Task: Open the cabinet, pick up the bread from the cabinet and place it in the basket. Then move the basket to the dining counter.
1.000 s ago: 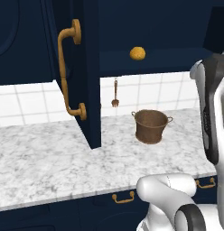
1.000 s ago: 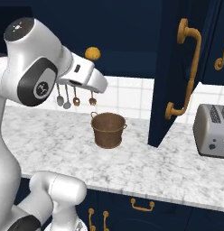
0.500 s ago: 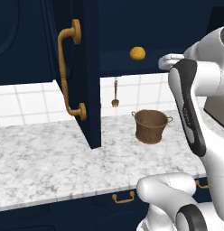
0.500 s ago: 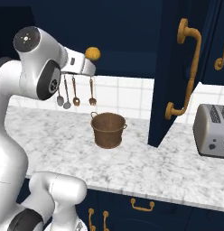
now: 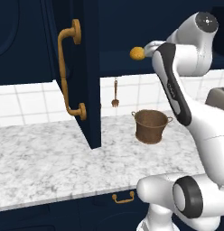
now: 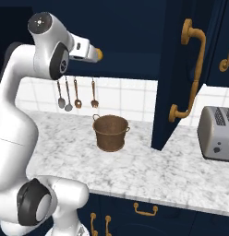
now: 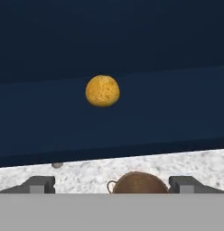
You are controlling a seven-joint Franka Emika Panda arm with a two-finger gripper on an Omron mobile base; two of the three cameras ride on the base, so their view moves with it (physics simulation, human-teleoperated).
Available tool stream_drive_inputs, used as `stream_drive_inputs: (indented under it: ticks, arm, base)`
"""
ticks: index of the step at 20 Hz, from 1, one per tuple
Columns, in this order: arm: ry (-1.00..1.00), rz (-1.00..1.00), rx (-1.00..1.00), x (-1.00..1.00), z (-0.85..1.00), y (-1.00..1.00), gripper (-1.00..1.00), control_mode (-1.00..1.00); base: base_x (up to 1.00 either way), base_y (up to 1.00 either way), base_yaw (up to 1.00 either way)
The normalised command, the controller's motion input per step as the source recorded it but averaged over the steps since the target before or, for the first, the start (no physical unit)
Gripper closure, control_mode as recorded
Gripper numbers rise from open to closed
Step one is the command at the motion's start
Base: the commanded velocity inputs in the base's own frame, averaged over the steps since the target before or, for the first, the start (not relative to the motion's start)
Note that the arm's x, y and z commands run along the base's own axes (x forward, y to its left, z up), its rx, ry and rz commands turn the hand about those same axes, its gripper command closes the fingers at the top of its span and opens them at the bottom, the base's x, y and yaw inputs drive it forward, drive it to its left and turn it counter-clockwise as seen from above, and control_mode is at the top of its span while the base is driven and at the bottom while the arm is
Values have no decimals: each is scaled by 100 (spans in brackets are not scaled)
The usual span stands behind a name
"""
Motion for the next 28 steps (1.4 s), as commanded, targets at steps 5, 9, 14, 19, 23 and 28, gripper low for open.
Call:
stream_drive_inputs:
  ticks: [5, 9, 14, 19, 23, 28]
  arm:
    - [1, 1, -2, 88, -13, 25, -100, -100]
    - [2, 0, -1, 88, -3, 7, -100, -100]
    - [0, 0, -3, 68, -7, -2, -100, -100]
    - [0, 0, -4, 60, -21, 0, -100, -100]
    - [0, 0, -1, 50, -15, 0, -100, -100]
    - [0, 0, 0, 19, 0, 0, -100, -100]
  base:
    - [0, 0, 0]
    - [0, 0, 0]
    - [0, 0, 0]
    - [0, 0, 0]
    - [0, 0, 0]
    - [0, 0, 0]
